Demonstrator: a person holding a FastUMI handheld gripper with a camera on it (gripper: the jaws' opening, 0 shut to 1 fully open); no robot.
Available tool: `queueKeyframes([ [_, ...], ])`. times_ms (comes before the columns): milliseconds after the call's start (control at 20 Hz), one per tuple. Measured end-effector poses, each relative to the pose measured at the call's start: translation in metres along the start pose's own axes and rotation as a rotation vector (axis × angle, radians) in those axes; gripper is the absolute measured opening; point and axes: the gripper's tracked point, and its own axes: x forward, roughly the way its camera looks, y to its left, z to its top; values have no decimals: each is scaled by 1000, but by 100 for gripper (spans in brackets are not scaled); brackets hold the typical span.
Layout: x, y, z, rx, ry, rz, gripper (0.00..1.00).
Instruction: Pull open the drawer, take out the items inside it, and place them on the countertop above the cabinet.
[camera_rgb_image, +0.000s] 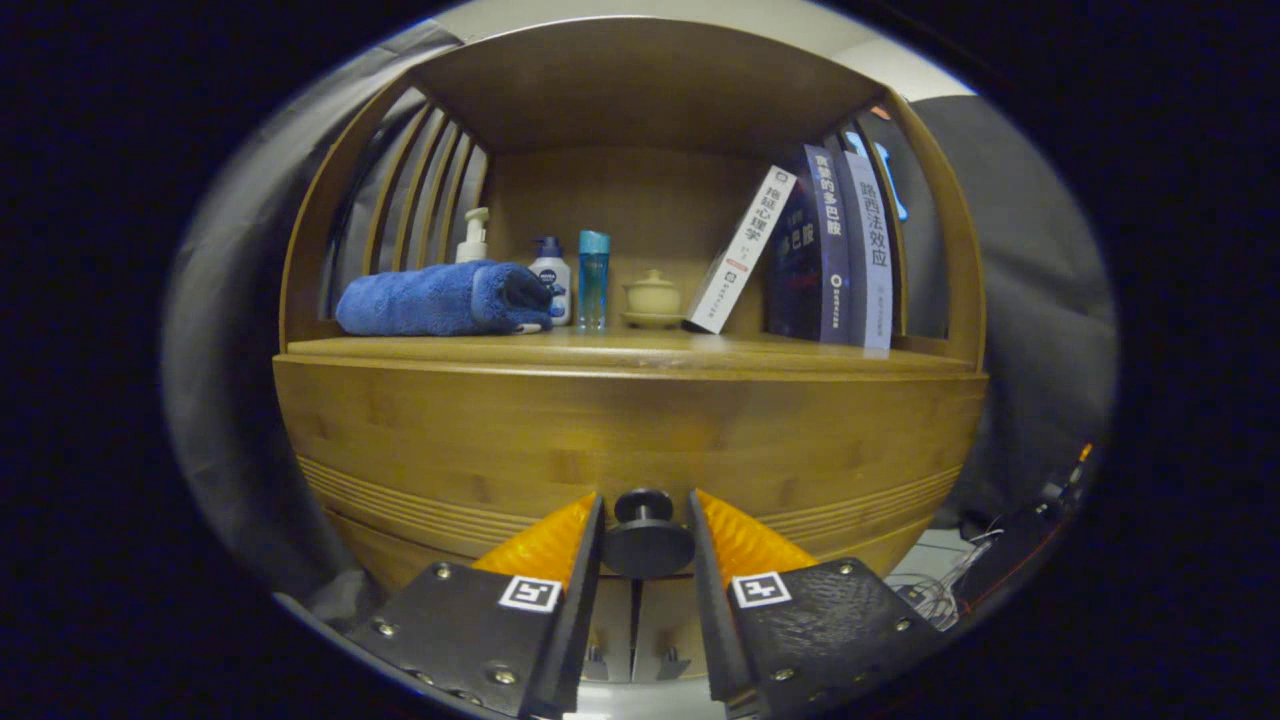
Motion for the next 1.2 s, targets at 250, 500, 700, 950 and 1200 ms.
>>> queueKeyframes([
  [250,4,2,-3,37,-7,23,44],
  [500,-8,1,-2,12,12,49,29],
  [700,-35,0,-6,20,15,46,29],
  [950,-68,-3,-10,21,26,47,29],
  [1200,-105,-6,-14,20,26,38,29],
])
